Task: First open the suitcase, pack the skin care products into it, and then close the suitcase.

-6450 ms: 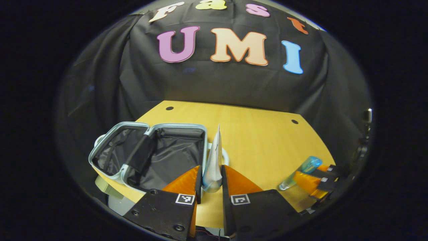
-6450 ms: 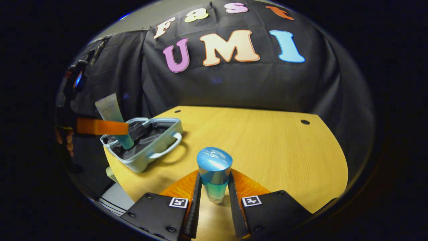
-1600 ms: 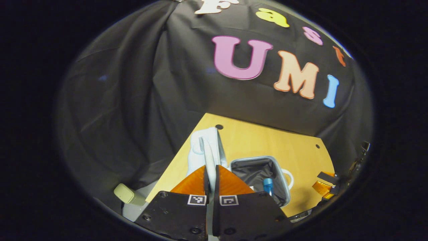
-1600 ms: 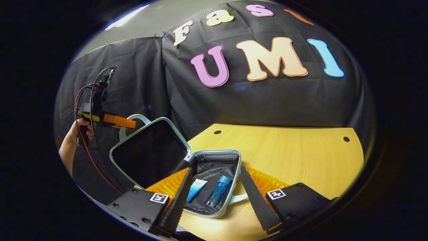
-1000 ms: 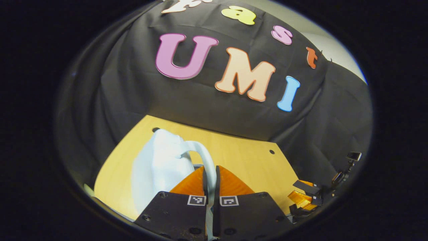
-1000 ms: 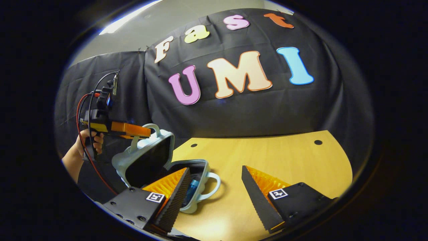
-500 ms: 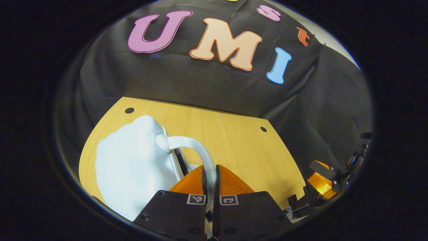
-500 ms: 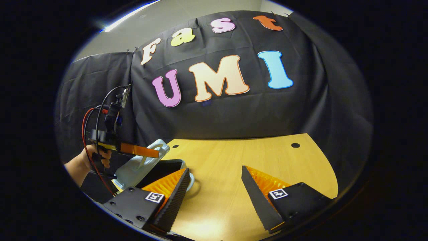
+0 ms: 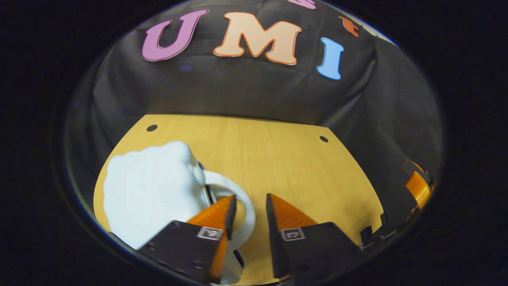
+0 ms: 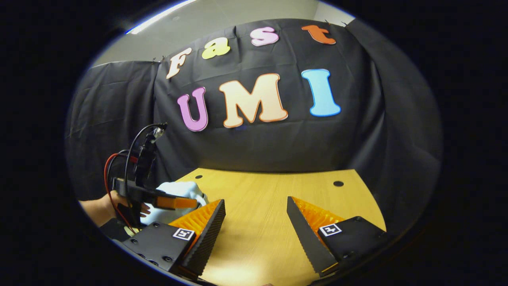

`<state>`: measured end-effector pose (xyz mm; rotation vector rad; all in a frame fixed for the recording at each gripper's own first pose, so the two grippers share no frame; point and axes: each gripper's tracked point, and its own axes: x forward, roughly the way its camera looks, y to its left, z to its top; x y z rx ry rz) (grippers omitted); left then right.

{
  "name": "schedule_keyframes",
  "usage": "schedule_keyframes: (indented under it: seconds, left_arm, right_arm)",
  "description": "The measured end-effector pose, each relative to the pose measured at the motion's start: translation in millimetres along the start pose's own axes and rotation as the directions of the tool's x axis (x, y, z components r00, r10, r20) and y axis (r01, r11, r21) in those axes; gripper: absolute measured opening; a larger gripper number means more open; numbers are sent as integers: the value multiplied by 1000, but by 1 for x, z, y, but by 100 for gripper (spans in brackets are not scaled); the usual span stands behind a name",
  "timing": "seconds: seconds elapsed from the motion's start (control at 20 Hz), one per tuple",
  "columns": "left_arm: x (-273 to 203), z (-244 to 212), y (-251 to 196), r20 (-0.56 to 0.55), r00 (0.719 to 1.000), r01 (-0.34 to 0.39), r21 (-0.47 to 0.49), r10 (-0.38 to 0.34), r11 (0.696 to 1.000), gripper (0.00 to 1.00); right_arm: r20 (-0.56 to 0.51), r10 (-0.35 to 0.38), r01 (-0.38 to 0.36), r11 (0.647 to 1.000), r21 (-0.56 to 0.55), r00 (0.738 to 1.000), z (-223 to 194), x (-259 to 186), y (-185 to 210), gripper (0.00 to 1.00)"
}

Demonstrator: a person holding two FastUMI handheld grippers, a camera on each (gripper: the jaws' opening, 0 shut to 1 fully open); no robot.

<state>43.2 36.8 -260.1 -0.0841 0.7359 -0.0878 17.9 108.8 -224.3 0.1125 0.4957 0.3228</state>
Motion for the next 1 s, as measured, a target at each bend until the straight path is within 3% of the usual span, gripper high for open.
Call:
schedule_keyframes:
  seconds: [0.05,0.1,0.2,0.25,0.3,0.4,0.65,0.85,1.0]
  left_arm:
    - [-9,11,-4,66,997,-48,21,47,999,67]
    - [-20,25,-6,162,981,-112,43,104,993,78]
    - [-55,72,-3,376,899,-267,59,226,962,98]
    - [-71,94,-10,442,866,-292,66,235,954,95]
    - [-83,101,-27,471,854,-291,83,220,953,95]
    - [-98,114,-52,498,852,-263,140,162,955,95]
    - [-130,161,-63,592,800,-240,161,100,957,95]
    - [-127,150,-56,579,812,-203,161,74,966,94]
    - [-126,142,-44,564,822,-202,160,79,966,95]
  right_arm:
    - [42,-5,6,1000,-12,999,14,0,-4,98]
    - [83,-6,8,1000,-21,997,29,2,-6,98]
    - [170,-22,26,999,-21,985,62,3,-10,97]
    - [212,-32,35,999,-9,977,77,3,-10,93]
    - [255,-36,36,999,5,966,93,1,-5,97]
    - [321,-32,29,999,15,946,110,-4,7,94]
    - [366,-66,69,998,6,928,126,-14,25,98]
    - [392,-91,105,994,-12,915,134,-23,36,94]
    - [427,-94,114,993,-22,900,145,-29,50,97]
